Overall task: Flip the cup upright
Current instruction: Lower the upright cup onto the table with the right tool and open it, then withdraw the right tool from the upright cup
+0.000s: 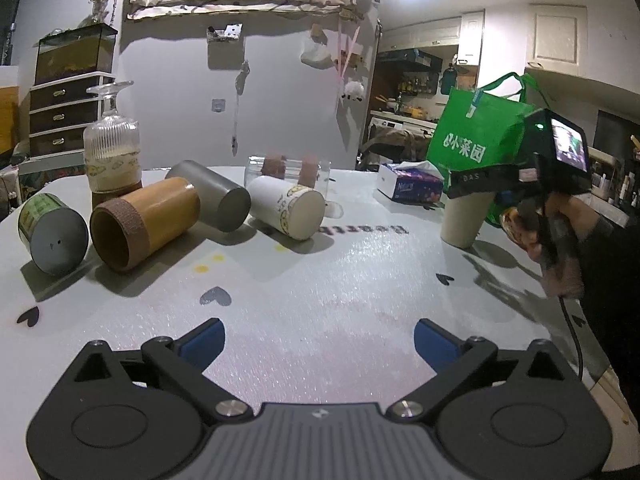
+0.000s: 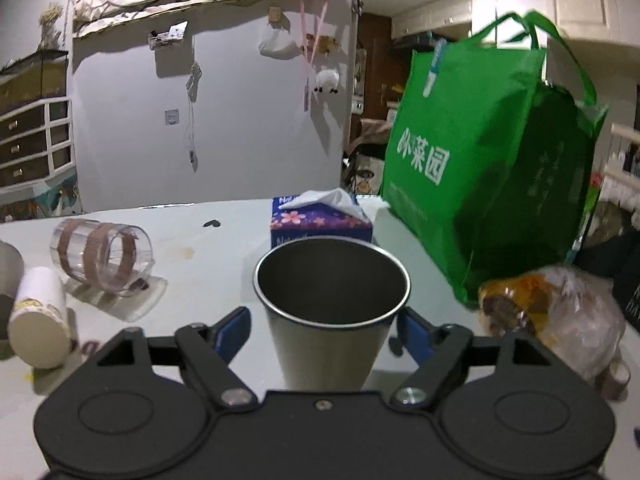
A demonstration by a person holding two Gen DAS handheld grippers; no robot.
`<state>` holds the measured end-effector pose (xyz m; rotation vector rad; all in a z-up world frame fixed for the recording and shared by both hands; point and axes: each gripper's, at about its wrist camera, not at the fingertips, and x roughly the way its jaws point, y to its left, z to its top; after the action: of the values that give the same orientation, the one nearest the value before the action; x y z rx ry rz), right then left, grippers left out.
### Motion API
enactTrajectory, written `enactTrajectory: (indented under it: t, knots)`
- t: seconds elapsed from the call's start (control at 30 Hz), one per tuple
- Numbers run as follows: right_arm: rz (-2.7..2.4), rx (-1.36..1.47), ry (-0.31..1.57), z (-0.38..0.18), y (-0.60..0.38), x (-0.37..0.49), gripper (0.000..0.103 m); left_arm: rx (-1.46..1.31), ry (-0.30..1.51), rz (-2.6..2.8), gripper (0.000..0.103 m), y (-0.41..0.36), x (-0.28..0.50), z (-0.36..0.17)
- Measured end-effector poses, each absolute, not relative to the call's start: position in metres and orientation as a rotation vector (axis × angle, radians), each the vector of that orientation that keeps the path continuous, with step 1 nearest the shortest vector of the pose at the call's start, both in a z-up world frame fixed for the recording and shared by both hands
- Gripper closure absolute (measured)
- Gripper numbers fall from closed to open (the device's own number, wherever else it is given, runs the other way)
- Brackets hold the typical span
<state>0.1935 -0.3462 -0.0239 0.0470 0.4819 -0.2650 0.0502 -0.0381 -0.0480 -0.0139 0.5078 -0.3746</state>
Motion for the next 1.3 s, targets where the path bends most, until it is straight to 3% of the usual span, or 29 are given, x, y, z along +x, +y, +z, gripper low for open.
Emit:
enactTrajectory:
  t: [0.5,0.7,0.97,1.3]
  knots:
    - [-0.195,0.041,0.366,-0.003,-0.296,0.065,0.015,-0.013,0.426,-0.329,0.0,-0.04,0.046,-0.027]
    - [-0.196,0.052,0.332,-0.002,-0.287,0.023,0.006,-0.012,0.42,-0.308,0.0,-0.04,0.042,-0.025]
    - [-0.198,0.053,0.322,-0.011,-0.275,-0.012,0.0,-0.025,0.41,-0.263,0.0,-0.033,0.036,-0.023]
    - [-0.18,0.035,0.329,-0.021,-0.262,-0.034,0.0,-0.042,0.402,-0.213,0.0,-0.025,0.027,-0.025]
